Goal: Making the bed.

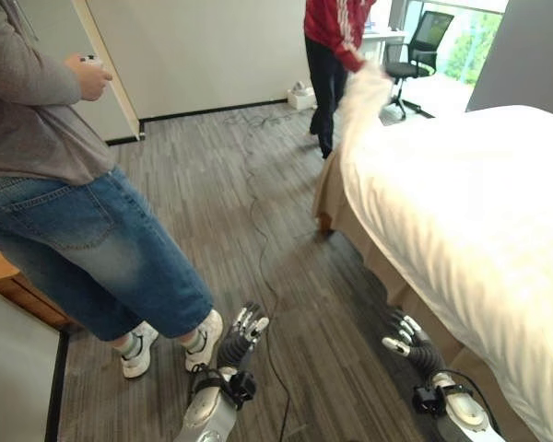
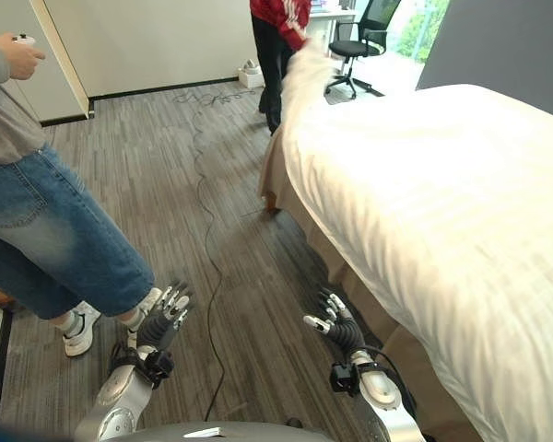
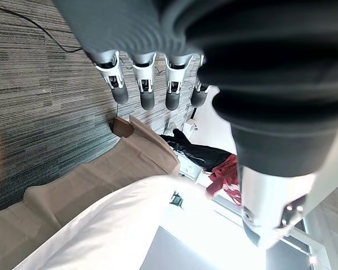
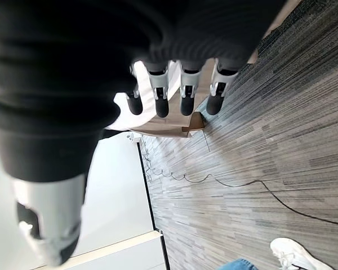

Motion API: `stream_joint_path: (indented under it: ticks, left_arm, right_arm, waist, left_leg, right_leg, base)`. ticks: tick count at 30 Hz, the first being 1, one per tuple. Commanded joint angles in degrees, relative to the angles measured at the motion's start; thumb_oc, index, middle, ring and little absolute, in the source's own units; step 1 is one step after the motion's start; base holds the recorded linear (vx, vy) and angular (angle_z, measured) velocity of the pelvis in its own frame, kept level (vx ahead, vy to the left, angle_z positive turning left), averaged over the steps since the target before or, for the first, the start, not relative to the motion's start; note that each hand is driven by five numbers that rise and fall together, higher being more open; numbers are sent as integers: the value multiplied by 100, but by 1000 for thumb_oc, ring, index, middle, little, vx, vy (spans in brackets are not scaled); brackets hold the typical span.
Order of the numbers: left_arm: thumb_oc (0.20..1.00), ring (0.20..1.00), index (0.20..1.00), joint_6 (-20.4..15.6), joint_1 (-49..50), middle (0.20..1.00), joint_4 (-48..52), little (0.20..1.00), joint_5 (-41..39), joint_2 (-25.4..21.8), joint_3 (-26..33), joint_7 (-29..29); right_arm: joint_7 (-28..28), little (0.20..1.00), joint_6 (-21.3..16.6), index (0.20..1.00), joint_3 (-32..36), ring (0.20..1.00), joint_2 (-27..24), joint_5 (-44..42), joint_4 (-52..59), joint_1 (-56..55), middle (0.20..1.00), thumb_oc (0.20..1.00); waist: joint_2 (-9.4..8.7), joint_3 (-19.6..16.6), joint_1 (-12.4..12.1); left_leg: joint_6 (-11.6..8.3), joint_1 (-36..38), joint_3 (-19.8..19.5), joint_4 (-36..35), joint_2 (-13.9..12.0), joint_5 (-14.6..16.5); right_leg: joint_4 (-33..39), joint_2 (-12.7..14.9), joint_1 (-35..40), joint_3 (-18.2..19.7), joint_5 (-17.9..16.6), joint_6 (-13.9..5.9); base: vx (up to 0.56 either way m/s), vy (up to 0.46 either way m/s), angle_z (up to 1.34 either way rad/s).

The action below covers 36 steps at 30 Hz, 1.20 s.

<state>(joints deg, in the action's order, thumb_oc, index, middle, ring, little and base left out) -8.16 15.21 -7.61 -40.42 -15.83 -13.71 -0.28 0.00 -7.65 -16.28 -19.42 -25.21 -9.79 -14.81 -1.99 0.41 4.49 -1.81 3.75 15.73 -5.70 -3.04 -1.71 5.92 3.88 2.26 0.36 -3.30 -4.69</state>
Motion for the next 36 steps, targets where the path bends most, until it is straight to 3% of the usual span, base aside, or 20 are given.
stream_joint_path:
  ticks: [1,14,15,17,23,26,27,28,30,32,33,34,36]
  left_arm:
    - [1000,1000,1000,-218,-433,1000,-119,1000,-251,84,38,-88]
    - [1000,1000,1000,-247,-518,1000,-164,1000,-282,108,-13,-93]
    - [1000,1000,1000,-494,-1073,1000,-184,1000,335,-209,446,69]
    - [1000,1000,1000,-530,-1081,1000,-42,1000,191,-185,561,100]
    - [1000,1000,1000,-459,-1059,1000,-74,1000,160,-161,485,117]
    - [1000,1000,1000,-445,-1091,1000,-123,1000,93,-127,459,18]
    - [1000,1000,1000,-485,-1205,1000,-201,1000,-19,-117,400,-31]
    - [1000,1000,1000,-499,-1278,1000,-210,1000,-122,-111,382,-40]
    - [1000,1000,1000,-524,-1310,1000,-212,1000,-222,-93,375,-13]
    - [1000,1000,1000,-527,-1383,1000,-253,1000,-220,-79,320,4]
    - [1000,1000,1000,-537,-1448,1000,-282,1000,-195,-132,269,-29]
    - [1000,1000,1000,-538,-1446,1000,-283,1000,-194,-131,268,-29]
    - [1000,1000,1000,-547,-1428,1000,-286,1000,-126,-160,236,-67]
  right_arm:
    - [44,1000,-177,1000,16,1000,-82,-30,128,350,1000,1000]
    - [80,1000,-292,1000,60,1000,19,-475,138,409,1000,1000]
    - [163,1000,-288,1000,852,1000,-171,-818,205,489,1000,1000]
    - [106,1000,-300,1000,873,1000,-337,-443,321,560,1000,1000]
    - [188,1000,-223,1000,767,1000,-379,-364,258,547,1000,1000]
    - [474,1000,-218,1000,577,1000,-456,-564,296,567,1000,1000]
    - [549,1000,-263,1000,488,1000,-560,-549,288,587,1000,1000]
    - [573,1000,-295,1000,464,1000,-554,-686,290,614,1000,1000]
    - [605,1000,-310,1000,435,1000,-545,-817,302,593,1000,1000]
    - [619,1000,-295,1000,409,1000,-553,-811,251,566,1000,1000]
    - [588,1000,-330,1000,404,1000,-668,-574,282,596,1000,1000]
    - [587,1000,-329,1000,405,1000,-668,-572,284,592,1000,1000]
    - [599,1000,-400,1000,362,1000,-738,-377,371,636,1000,1000]
  waist:
    - [4,91,-35]
    - [24,90,7]
    - [182,573,108]
    - [145,454,17]
    - [59,381,-68]
    - [-52,514,-98]
    - [-144,801,-184]
    - [-192,947,-215]
    - [-234,999,-253]
    - [-220,975,-288]
    - [-103,885,-355]
    - [-118,888,-355]
    - [43,820,-398]
  left_leg:
    - [-14,427,-444,70,-107,236]
    - [-6,458,-420,70,-110,253]
    - [151,101,-813,70,194,173]
    - [131,173,-824,77,188,172]
    - [45,143,-844,70,106,104]
    - [-80,-140,-932,839,-29,132]
    - [-333,-818,-974,2264,-135,-395]
    - [-437,-1208,-1076,3093,-157,-565]
    - [-417,-1477,-1099,3365,-151,-656]
    - [-266,-1794,-810,2733,-363,-561]
    - [-250,-1873,-644,1618,-424,-577]
    - [-248,-1831,-633,1556,-402,-606]
    - [-328,-1859,-734,610,-421,-1076]
  right_leg:
    - [-159,92,-11,-276,-154,-270]
    - [-162,95,15,-259,-147,-268]
    - [-968,119,-731,-171,12,-323]
    - [-772,101,-482,-261,5,-285]
    - [-690,20,-360,-537,88,-211]
    - [-732,-12,-298,-685,219,-85]
    - [-784,8,-176,-841,277,83]
    - [-803,15,-115,-890,298,176]
    - [-805,46,-87,-927,349,216]
    - [-716,106,97,-993,474,171]
    - [-506,75,354,-969,566,91]
    - [-500,93,369,-970,569,86]
    - [-480,26,478,-958,686,45]
  base:
    - [0,0,0]
    - [-1,0,-1]
    - [23,-35,10]
    - [43,-74,19]
    - [8,-92,5]
    - [-44,-161,15]
    - [-116,-187,24]
    - [-116,-186,32]
    - [9,-74,66]
    - [254,26,5]
    - [331,96,-11]
    - [366,135,28]
    - [340,154,31]
